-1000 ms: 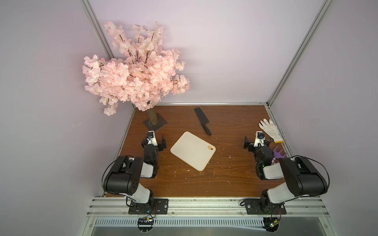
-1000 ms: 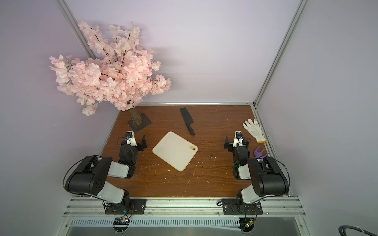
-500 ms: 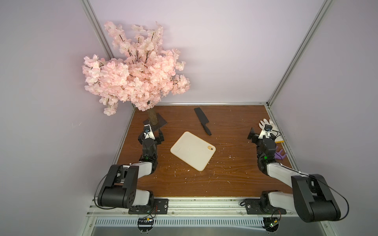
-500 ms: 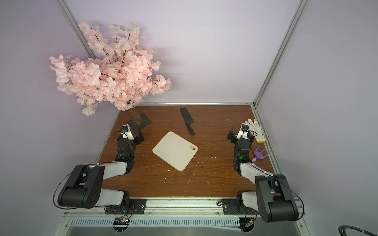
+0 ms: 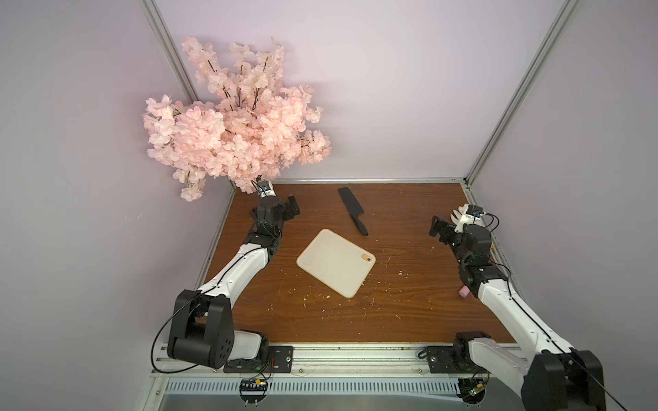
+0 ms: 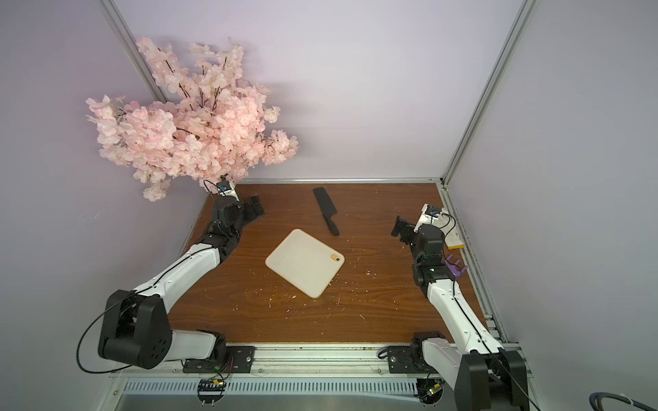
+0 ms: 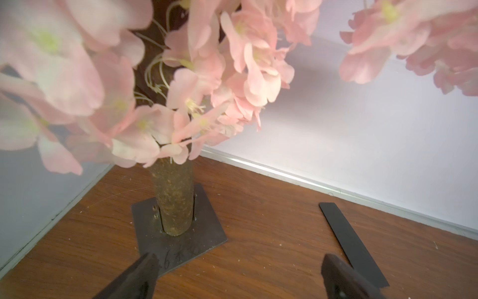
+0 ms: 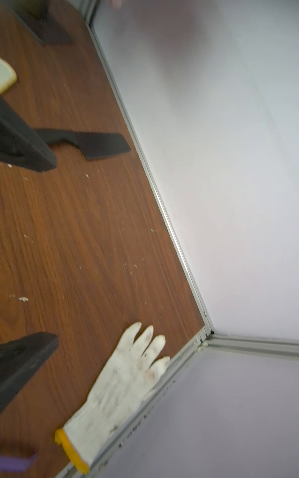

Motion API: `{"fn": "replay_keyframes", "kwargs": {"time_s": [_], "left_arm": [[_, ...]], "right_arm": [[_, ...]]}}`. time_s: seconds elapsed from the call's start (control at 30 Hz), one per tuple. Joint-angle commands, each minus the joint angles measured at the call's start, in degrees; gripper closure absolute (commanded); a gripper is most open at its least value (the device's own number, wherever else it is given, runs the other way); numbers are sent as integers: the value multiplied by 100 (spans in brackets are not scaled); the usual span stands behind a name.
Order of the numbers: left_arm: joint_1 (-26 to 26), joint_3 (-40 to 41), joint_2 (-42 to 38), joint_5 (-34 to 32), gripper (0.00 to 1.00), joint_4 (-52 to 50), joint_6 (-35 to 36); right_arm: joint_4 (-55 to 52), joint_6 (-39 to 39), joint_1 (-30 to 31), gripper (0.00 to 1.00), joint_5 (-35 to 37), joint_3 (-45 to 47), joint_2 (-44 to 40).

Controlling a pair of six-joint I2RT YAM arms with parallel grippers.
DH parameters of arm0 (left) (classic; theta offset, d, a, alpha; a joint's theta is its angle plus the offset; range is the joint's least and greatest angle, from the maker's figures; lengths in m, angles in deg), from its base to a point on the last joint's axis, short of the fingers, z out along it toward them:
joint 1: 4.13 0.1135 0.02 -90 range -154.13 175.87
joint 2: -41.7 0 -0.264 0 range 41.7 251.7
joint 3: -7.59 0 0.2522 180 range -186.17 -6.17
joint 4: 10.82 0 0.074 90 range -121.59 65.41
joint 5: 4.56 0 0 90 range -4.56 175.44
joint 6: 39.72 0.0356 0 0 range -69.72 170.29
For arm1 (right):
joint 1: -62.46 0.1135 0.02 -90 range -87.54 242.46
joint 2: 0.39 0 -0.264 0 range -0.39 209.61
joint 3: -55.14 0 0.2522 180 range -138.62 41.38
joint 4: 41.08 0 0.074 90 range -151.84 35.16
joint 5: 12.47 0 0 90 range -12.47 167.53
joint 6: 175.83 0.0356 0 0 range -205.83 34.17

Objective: Align the knife with the edge of the cutting board
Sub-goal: Adjust the work surface at the center of the board.

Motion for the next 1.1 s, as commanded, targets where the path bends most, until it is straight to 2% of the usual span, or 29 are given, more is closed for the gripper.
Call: {"fn": "replay_keyframes", "kwargs": {"time_s": [0.0,0.1,0.17,0.4,0.67,0.87,1.07], "left_arm": [[-26,-155,-124,459,1,-1228,-353],[-26,-405,0,873,1,-1703,-460],[-26,-557,228,1281,1,-1948,-452],[-26,-784,904,1997,1,-2180,-638],[-39,-865,1578,2444,1,-2381,-791],[-89,-899,1897,2428,1,-2497,-880],[-281,-900,1937,2278,1,-2540,-968]], "right_arm": [[-493,596,45,0,-1171,-310,-192],[-694,870,311,0,-1609,-344,-158],[-761,955,645,0,-1546,-285,-107],[-983,1462,2023,0,-715,-82,496],[-471,2258,3789,0,119,263,1340],[27,2704,4277,0,211,480,1730],[157,2917,4439,0,322,576,1918]]}}
